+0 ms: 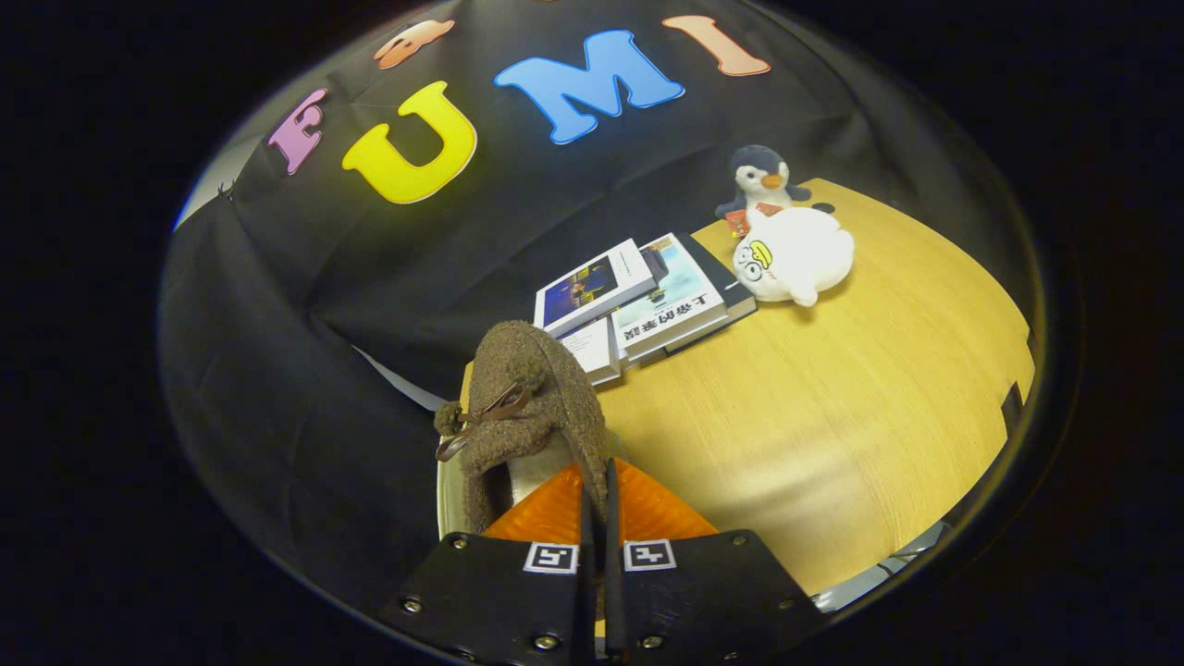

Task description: Open the storage box then place both shoes into the box .Put the left shoe in first, then the right shoe, with the right side of both shoes facing outward in a uniform manner.

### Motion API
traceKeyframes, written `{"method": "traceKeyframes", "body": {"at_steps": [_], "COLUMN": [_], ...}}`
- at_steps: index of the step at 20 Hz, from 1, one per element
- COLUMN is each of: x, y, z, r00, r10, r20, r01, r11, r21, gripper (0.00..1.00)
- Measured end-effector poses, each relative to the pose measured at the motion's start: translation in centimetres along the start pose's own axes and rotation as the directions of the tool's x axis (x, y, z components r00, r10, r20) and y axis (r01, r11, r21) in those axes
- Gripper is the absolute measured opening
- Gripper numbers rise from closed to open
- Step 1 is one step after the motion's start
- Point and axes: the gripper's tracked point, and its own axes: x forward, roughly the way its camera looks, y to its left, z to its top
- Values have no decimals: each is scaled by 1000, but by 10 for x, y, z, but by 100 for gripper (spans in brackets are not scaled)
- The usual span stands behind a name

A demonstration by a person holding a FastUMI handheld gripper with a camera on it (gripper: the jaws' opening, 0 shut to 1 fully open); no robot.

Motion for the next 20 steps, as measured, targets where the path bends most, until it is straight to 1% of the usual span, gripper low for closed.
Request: {"method": "traceKeyframes", "body": {"at_steps": [5, 7, 10, 13, 15, 16, 17, 18, 19, 20], "x": [24, 35, 48, 52, 50, 43, 36, 30, 22, 11], "y": [36, 41, 39, 41, 44, 46, 50, 55, 58, 56], "z": [-29, -39, -53, -63, -55, -48, -38, -31, -21, -15], "r00": [999, 999, 999, 998, 1000, 1000, 999, 996, 992, 989], "r10": [24, 13, -24, -28, -12, -4, 11, 28, 44, 43], "r20": [-34, -39, -42, -52, -13, 19, 52, 83, 114, 142], "r01": [-24, -13, 24, 30, 13, 4, -13, -28, -41, -35], "r11": [1000, 1000, 1000, 999, 999, 999, 999, 1000, 999, 998], "r21": [-3, 0, 8, 37, 51, 50, 34, 5, -29, -58], "gripper": [4, 4, 4, 4, 16, 40, 55, 81, 93, 98]}}
